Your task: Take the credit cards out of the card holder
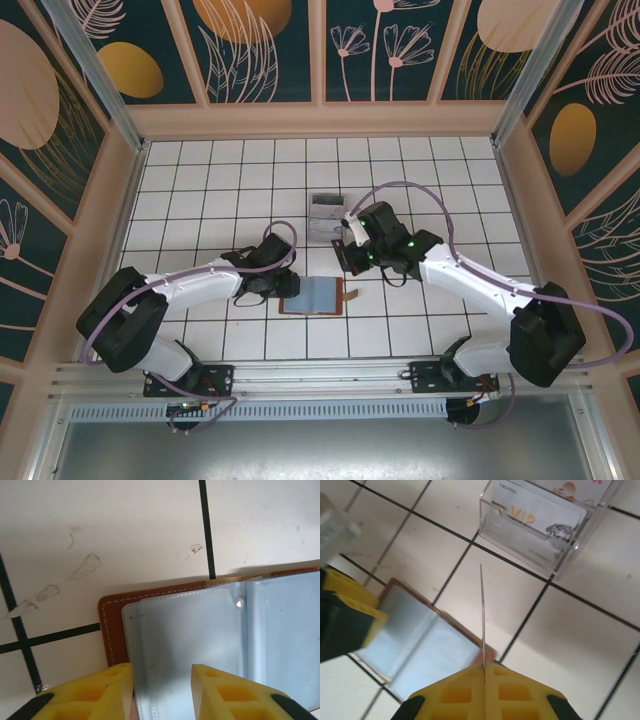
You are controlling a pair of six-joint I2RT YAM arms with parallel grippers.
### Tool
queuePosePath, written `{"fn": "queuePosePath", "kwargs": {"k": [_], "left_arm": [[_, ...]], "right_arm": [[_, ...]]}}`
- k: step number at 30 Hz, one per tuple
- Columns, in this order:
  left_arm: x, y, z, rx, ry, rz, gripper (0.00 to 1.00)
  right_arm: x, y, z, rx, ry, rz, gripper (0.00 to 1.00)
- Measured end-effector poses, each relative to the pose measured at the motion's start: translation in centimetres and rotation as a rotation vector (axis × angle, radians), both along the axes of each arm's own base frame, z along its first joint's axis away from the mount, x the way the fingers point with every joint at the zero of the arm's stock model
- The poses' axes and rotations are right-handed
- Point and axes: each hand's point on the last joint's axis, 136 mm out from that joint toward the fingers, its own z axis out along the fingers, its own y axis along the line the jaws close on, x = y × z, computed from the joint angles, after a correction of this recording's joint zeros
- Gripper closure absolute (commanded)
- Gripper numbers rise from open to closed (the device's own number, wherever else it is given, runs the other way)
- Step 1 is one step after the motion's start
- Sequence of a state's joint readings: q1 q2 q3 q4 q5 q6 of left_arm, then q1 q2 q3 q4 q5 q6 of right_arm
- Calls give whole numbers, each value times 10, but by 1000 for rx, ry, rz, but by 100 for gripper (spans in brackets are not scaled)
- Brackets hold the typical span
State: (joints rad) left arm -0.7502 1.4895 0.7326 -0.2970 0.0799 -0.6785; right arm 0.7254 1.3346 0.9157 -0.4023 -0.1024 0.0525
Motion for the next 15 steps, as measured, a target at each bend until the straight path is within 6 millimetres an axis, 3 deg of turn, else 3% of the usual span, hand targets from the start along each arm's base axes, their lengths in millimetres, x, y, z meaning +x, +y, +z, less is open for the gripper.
{"fn": "queuePosePath", "kwargs": {"k": [9, 15], "left_arm": [[7, 6, 7, 32, -41, 23, 58], [12, 10, 14, 36, -81, 39, 55]], "right_arm": [[14, -10, -36, -351, -85, 320, 100], [30, 1, -34, -467, -122, 511, 100]]}}
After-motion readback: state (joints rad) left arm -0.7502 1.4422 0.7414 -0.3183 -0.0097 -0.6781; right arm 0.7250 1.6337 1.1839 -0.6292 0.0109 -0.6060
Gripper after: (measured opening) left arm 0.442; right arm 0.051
